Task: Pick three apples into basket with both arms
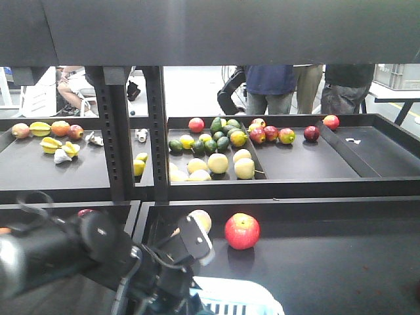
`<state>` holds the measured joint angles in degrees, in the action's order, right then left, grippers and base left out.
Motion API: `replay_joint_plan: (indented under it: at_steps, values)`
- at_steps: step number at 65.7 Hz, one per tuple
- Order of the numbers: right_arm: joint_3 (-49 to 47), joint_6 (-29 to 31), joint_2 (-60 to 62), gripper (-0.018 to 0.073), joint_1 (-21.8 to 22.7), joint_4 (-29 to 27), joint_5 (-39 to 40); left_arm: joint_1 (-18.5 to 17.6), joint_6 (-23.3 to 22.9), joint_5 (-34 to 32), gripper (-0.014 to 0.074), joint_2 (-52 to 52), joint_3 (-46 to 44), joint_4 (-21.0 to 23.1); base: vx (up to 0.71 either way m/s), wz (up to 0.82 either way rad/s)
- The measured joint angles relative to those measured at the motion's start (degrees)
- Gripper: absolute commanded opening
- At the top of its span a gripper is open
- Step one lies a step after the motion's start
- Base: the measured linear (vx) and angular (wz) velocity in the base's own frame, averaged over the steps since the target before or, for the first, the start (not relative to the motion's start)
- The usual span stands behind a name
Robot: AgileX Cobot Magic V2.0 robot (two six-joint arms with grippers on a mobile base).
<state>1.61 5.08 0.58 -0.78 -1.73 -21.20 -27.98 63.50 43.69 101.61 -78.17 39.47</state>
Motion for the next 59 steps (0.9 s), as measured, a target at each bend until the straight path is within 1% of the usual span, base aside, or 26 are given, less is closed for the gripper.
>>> replay_joint_plan:
  at_steps: [5,19,26,33,37,44,52,59]
  values:
    - [0.00,0.00,0.00,-0.0004,0.00,0.00,0.00,0.00,-0.39,1.32,-0.0008,-4.01,0.05,-0.32,0.00,0.00]
    - [0.00,0.00,0.00,-0.0004,0.00,0.00,0.00,0.00,-1.55,2.00,-0.0008,-18.06,0.05,-0.31,0.00,0.00]
    - [0.00,0.00,0.00,-0.0004,0.00,0.00,0.00,0.00,-3.63,3.48,-0.0008,-25.21,-0.05,-1.07,0.00,0.00]
    - [0.00,0.00,0.00,-0.0004,0.00,0.00,0.00,0.00,-7.71,6.69,-0.0008,-31.75,-0.04,-4.02,0.00,0.00]
    - [0.00,0.00,0.00,-0.0004,0.00,0.00,0.00,0.00,-10.74,8.91,-0.0008,-34.84,-0.04,-6.81,0.00,0.00]
    - [0.00,0.00,0.00,-0.0004,0.00,0.00,0.00,0.00,-14.58,11.95,-0.0008,-39.64,-0.04,-11.36,0.00,0.00]
    - [0.00,0.00,0.00,-0.0004,0.00,0.00,0.00,0.00,-16.82,14.32,-0.0008,-44.32,-0.04,-15.04,0.00,0.00]
    - [0.00,0.00,0.00,-0.0004,0.00,0.00,0.00,0.00,-17.31,15.06,-0.0008,-47.17,-0.04,-16.09,0.00,0.00]
